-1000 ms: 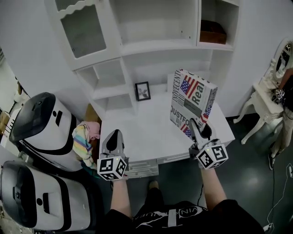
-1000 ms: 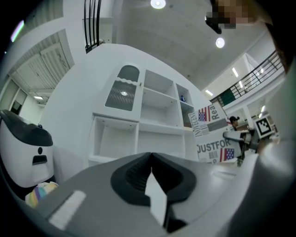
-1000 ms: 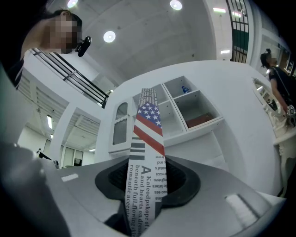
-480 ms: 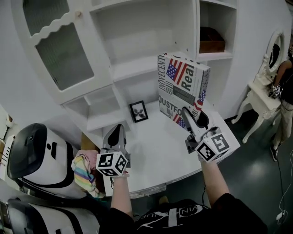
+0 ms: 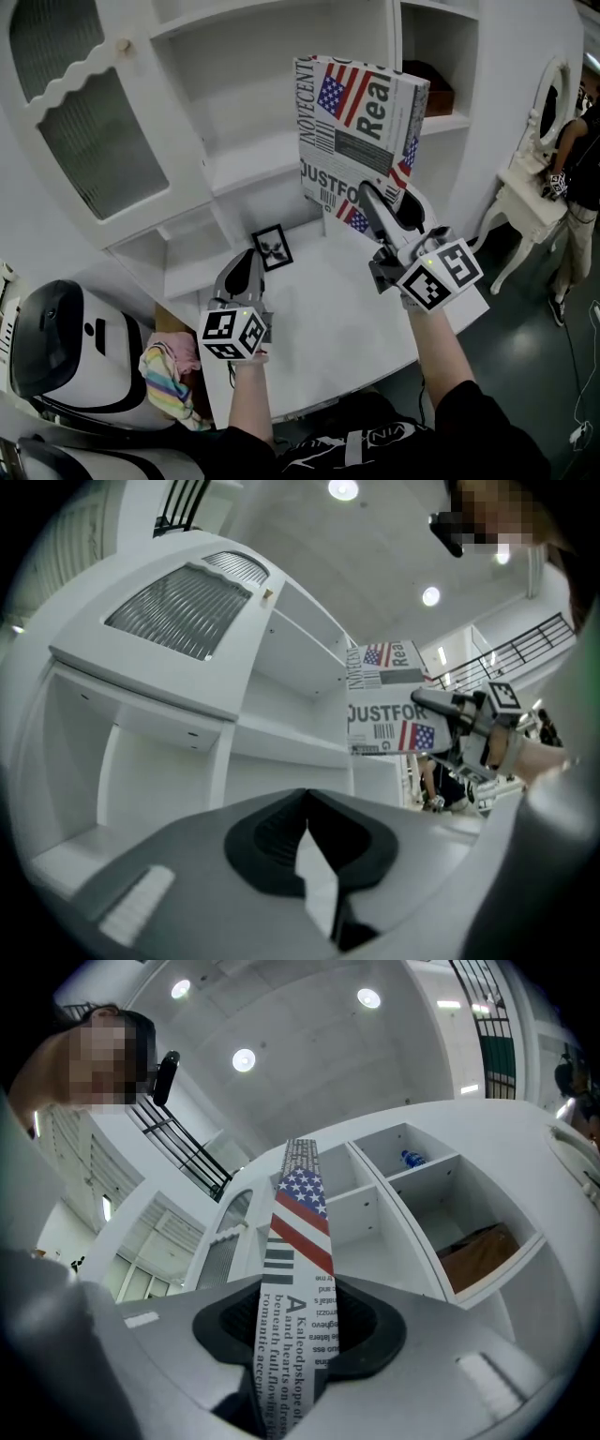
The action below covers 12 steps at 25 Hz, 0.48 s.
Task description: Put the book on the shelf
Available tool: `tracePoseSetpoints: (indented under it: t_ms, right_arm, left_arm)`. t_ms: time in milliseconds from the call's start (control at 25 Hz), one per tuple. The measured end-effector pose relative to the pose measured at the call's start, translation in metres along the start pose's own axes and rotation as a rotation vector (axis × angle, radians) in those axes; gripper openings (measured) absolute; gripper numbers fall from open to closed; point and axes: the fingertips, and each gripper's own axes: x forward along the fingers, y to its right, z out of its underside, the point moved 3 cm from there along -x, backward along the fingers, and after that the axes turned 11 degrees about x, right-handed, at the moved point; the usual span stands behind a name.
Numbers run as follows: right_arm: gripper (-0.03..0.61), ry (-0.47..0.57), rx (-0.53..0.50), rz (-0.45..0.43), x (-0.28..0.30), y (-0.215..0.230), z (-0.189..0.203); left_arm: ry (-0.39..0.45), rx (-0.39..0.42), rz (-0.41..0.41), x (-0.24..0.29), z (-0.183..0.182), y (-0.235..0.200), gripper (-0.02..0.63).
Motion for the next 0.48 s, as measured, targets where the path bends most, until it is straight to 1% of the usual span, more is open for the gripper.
tracePoseSetpoints:
  t_ms: [120, 200, 320, 480]
  right_arm:
    - [0.157, 0.021, 0.015, -0.014, 0.032, 0.022, -0.018]
    - [0.158, 0.028, 0.003, -0.006, 0.049, 0.035, -0.026]
    - [0.158, 0.027, -0.071, 0.041, 0.063, 0.049, -0.03]
    - [0.158, 0.025, -0.176, 0.129, 0.078, 0.069, -0.028]
  left_arm:
    - [-0.011, -0.01, -0.013, 0.026, -0.009, -0.003, 0.0]
    - [-0.012, -0.016, -0.024, 0.037, -0.013, -0.005, 0.0]
    - [0.002, -0.009, -0.044, 0.043, -0.014, -0.006, 0.0]
    - [0.016, 0.018, -0.058, 0.048, -0.013, -0.005, 0.0]
